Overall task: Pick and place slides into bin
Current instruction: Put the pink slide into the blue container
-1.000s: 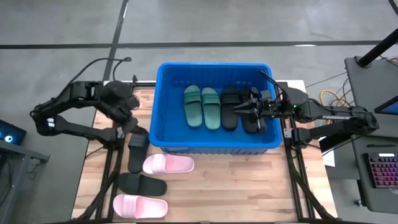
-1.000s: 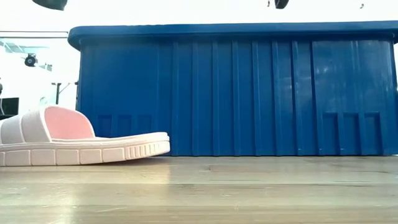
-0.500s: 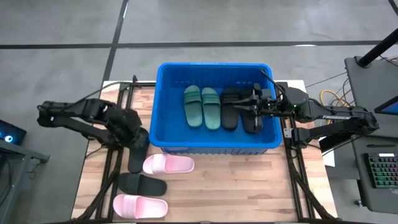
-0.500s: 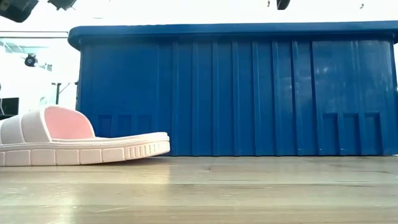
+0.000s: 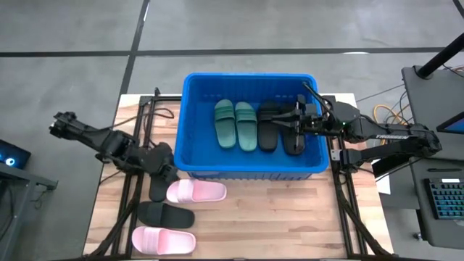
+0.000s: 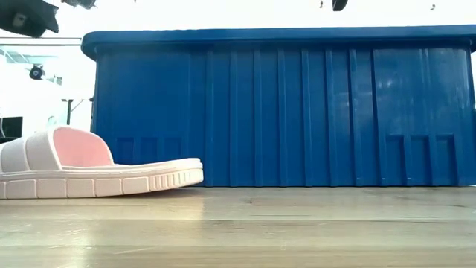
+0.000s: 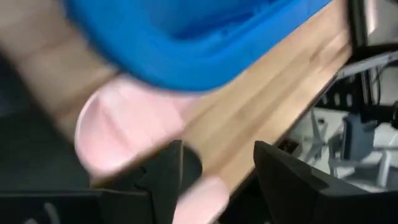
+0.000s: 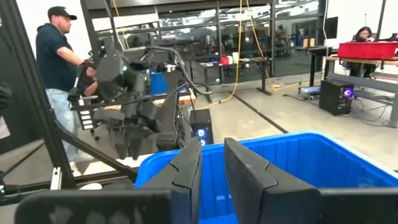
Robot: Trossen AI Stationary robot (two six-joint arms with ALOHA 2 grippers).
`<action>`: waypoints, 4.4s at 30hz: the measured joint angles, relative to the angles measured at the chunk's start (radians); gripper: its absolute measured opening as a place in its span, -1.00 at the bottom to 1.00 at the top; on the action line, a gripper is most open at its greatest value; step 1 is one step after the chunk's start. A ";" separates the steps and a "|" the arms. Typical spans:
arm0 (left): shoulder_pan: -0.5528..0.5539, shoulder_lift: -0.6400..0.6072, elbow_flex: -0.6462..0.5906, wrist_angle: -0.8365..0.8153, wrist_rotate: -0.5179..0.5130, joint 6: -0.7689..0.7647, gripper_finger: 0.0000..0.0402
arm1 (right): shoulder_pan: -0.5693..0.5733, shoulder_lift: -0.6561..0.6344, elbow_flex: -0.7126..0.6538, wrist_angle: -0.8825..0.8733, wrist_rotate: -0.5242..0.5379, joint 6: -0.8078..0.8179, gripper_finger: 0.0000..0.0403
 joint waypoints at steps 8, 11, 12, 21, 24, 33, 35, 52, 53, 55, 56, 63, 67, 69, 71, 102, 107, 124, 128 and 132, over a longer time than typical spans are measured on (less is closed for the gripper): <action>-0.146 0.007 -0.128 0.184 -0.086 -0.165 0.08 | 0.000 0.000 0.000 -0.013 -0.001 -0.001 -0.69; -0.213 0.013 -0.165 0.207 -0.128 -0.244 0.08 | 0.000 0.000 0.000 -0.030 -0.001 -0.001 -0.68; -0.233 0.019 -0.173 0.209 -0.145 -0.267 0.08 | 0.000 0.000 0.000 -0.034 -0.001 0.000 -0.68; -0.344 0.100 -0.252 0.216 -0.241 -0.495 0.08 | 0.000 0.000 0.000 -0.052 -0.002 0.003 -0.70; -0.366 0.131 -0.255 0.220 -0.278 -0.522 0.08 | 0.000 0.000 0.000 -0.053 -0.002 0.003 -0.70; -0.444 0.280 -0.272 0.240 -0.375 -0.702 0.08 | 0.000 0.000 0.000 -0.053 -0.002 0.003 -0.70; -0.455 0.316 -0.278 0.244 -0.375 -0.737 0.08 | 0.000 0.000 0.000 -0.053 -0.002 0.005 -0.70; -0.455 0.520 -0.279 0.401 -0.470 -0.782 0.08 | 0.000 0.000 0.000 -0.052 -0.002 0.000 -0.70; -0.455 0.526 -0.279 0.412 -0.484 -0.782 0.08 | 0.000 0.000 0.000 -0.052 -0.002 0.000 -0.70; -0.454 0.533 -0.280 0.436 -0.501 -0.782 0.08 | 0.000 0.000 0.000 -0.052 -0.002 0.001 -0.70; -0.454 0.537 -0.281 0.452 -0.511 -0.783 0.08 | 0.000 0.000 0.000 -0.052 -0.002 0.003 -0.70; -0.454 0.547 -0.288 0.467 -0.607 -0.783 0.08 | 0.000 0.000 0.000 -0.051 -0.002 0.003 -0.71; -0.450 0.564 -0.289 0.472 -0.622 -0.783 0.08 | 0.000 0.000 0.000 -0.050 -0.002 0.003 -0.72; -0.450 0.573 -0.289 0.486 -0.626 -0.783 0.08 | 0.000 0.000 0.000 -0.049 -0.002 0.003 -0.72; -0.450 0.578 -0.289 0.503 -0.633 -0.782 0.05 | 0.000 0.000 0.000 -0.049 -0.002 0.003 -0.72; -0.450 0.078 -0.280 0.847 -0.571 0.190 -1.00 | 0.012 0.003 0.000 0.018 -0.142 0.000 -0.66; -0.431 -0.015 -0.281 0.954 -0.611 0.397 -1.00 | 0.071 0.033 0.004 0.208 -0.188 -0.094 -0.47; -0.356 -0.065 -0.283 0.965 -0.692 0.350 -1.00 | 0.174 0.404 0.703 -0.559 -0.186 -0.396 -0.14; -0.349 -0.059 -0.280 0.979 -0.685 0.292 -1.00 | 0.185 0.524 0.851 -0.651 -0.198 -0.497 -0.17; -0.349 -0.052 -0.278 1.022 -0.678 0.291 -1.00 | 0.184 0.645 1.000 -0.737 -0.198 -0.561 -0.20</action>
